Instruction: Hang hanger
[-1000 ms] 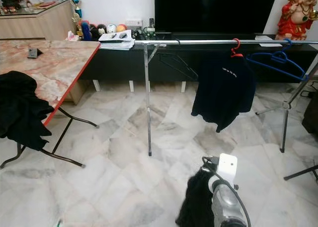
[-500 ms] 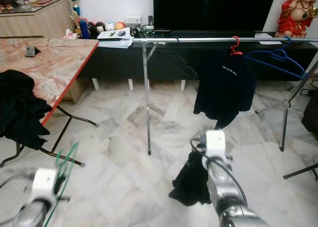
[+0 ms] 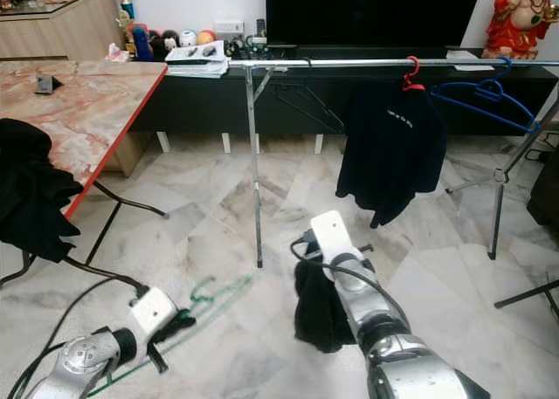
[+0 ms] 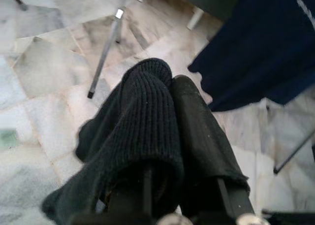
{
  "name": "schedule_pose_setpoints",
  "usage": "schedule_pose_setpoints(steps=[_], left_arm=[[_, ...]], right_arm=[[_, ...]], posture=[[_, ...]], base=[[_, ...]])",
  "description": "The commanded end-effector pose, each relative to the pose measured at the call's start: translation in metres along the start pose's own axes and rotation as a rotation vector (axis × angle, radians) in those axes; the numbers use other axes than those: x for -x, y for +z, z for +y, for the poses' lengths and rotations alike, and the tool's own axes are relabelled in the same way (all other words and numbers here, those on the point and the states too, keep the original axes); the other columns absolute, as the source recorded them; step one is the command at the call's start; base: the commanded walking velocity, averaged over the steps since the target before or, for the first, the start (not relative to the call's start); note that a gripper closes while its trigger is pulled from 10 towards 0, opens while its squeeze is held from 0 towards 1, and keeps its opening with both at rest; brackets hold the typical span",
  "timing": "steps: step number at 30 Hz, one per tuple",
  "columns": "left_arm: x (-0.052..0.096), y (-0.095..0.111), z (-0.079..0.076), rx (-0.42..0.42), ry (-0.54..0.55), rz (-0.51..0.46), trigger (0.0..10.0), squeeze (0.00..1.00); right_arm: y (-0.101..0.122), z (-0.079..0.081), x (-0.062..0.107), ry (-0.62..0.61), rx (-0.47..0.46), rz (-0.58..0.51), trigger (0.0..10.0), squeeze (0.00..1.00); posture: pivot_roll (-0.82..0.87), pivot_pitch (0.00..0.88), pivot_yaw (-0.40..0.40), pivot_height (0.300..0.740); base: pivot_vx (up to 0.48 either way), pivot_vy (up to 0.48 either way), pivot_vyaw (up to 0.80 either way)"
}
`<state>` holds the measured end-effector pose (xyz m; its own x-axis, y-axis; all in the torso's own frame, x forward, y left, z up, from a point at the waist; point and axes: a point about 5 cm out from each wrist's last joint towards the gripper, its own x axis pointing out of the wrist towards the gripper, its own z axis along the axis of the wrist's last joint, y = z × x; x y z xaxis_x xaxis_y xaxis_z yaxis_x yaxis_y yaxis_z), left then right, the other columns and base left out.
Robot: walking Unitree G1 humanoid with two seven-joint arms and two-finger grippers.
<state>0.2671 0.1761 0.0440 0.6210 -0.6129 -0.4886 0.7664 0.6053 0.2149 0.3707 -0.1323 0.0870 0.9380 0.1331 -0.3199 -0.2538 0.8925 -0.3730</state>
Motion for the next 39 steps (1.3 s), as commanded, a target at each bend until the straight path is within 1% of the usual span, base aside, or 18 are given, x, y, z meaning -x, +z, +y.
schedule_pose_setpoints(steps=[1, 3, 4, 8, 9, 10, 12, 13, 16, 18, 21, 23, 25, 27, 31, 34, 35, 39], left_arm=[[0.0, 0.007, -0.008, -0.001, -0.092, -0.005, 10.0, 0.0], [0.0, 0.014, -0.014, 0.004, -0.154, -0.015, 10.0, 0.0], [0.0, 0.014, -0.014, 0.004, -0.154, -0.015, 10.0, 0.0], [0.0, 0.025, -0.02, 0.038, -0.219, -0.066, 10.0, 0.0], [0.0, 0.025, -0.02, 0.038, -0.219, -0.066, 10.0, 0.0], [0.001, 0.027, -0.022, 0.04, -0.248, -0.068, 10.0, 0.0], [0.001, 0.028, -0.023, 0.041, -0.262, -0.067, 10.0, 0.0], [0.0, 0.029, -0.026, 0.042, -0.291, -0.07, 10.0, 0.0], [0.0, 0.031, -0.029, 0.045, -0.316, -0.071, 10.0, 0.0], [0.0, 0.037, -0.033, 0.048, -0.342, -0.08, 10.0, 0.0], [-0.004, 0.044, -0.032, 0.042, -0.303, -0.094, 10.0, 0.0], [-0.007, 0.05, -0.031, 0.072, -0.277, -0.122, 10.0, 0.0], [-0.008, 0.054, -0.032, 0.085, -0.276, -0.137, 10.0, 0.0], [-0.011, 0.06, -0.04, 0.097, -0.312, -0.155, 10.0, 0.0], [-0.014, 0.063, -0.046, 0.096, -0.327, -0.156, 10.0, 0.0], [-0.02, 0.066, -0.045, 0.08, -0.269, -0.164, 10.0, 0.0], [-0.024, 0.066, -0.04, 0.071, -0.211, -0.164, 10.0, 0.0], [-0.027, 0.066, -0.032, 0.067, -0.12, -0.165, 10.0, 0.0]], right_arm=[[0.013, 0.004, -0.003, 0.023, 0.05, -0.033, 10.0, 0.0], [0.016, 0.009, -0.004, 0.027, 0.089, -0.034, 10.0, 0.0], [0.016, 0.009, -0.004, 0.027, 0.089, -0.034, 10.0, 0.0], [0.016, 0.013, -0.004, 0.015, 0.055, -0.025, 10.0, 0.0], [0.016, 0.013, -0.004, 0.015, 0.055, -0.025, 10.0, 0.0], [0.017, 0.014, -0.004, 0.006, 0.05, -0.02, 10.0, 0.0], [0.018, 0.015, -0.005, 0.004, 0.043, -0.018, 10.0, 0.0], [0.018, 0.016, -0.005, -0.002, 0.024, -0.01, 10.0, 0.0], [0.018, 0.016, -0.005, -0.006, 0.011, -0.003, 10.0, 0.0], [0.019, 0.016, -0.005, -0.019, -0.028, 0.006, 10.0, 0.0], [0.02, 0.015, -0.006, -0.033, -0.054, 0.015, 10.0, 0.0], [0.02, 0.015, -0.006, -0.039, -0.067, 0.018, 10.0, 0.0], [0.02, 0.015, -0.006, -0.041, -0.073, 0.021, 10.0, 0.0], [0.019, 0.016, -0.006, -0.045, -0.104, 0.032, 10.0, 0.0], [0.018, 0.017, -0.006, -0.049, -0.111, 0.041, 10.0, 0.0], [0.018, 0.017, -0.006, -0.052, -0.115, 0.045, 10.0, 0.0], [0.019, 0.017, -0.006, -0.052, -0.118, 0.043, 10.0, 0.0], [0.021, 0.016, -0.006, -0.055, -0.127, 0.038, 10.0, 0.0]], posture=[[0.07, 0.0, -0.023, 0.74], [0.08, 0.0, -0.027, 0.74], [0.08, 0.0, -0.027, 0.74], [0.08, 0.0, -0.028, 0.74], [0.08, 0.0, -0.028, 0.74], [0.08, 0.0, -0.028, 0.74], [0.08, 0.0, -0.028, 0.74], [0.08, 0.0, -0.029, 0.74], [0.08, 0.0, -0.029, 0.74], [0.09, 0.0, -0.031, 0.74], [0.09, 0.0, -0.032, 0.74], [0.09, 0.0, -0.034, 0.74], [0.09, 0.0, -0.034, 0.74], [0.09, 0.0, -0.035, 0.74], [0.09, 0.0, -0.036, 0.74], [0.09, 0.0, -0.038, 0.74], [0.09, 0.0, -0.04, 0.74], [0.09, 0.0, -0.042, 0.74]], base=[[0.0, 0.0, 0.0], [0.0, 0.0, 0.0], [0.0, 0.0, 0.0], [0.0, 0.0, 0.0], [0.0, 0.0, 0.0], [0.0, 0.0, 0.0], [0.0, 0.0, 0.0], [0.0, 0.0, 0.0], [0.0, 0.0, 0.0], [0.0, 0.0, 0.0], [0.0, 0.0, 0.0], [0.0, 0.0, 0.0], [0.0, 0.0, 0.0], [0.0, 0.0, 0.0], [0.0, 0.0, 0.0], [0.0, 0.0, 0.0], [0.0, 0.0, 0.0], [0.0, 0.0, 0.0]])
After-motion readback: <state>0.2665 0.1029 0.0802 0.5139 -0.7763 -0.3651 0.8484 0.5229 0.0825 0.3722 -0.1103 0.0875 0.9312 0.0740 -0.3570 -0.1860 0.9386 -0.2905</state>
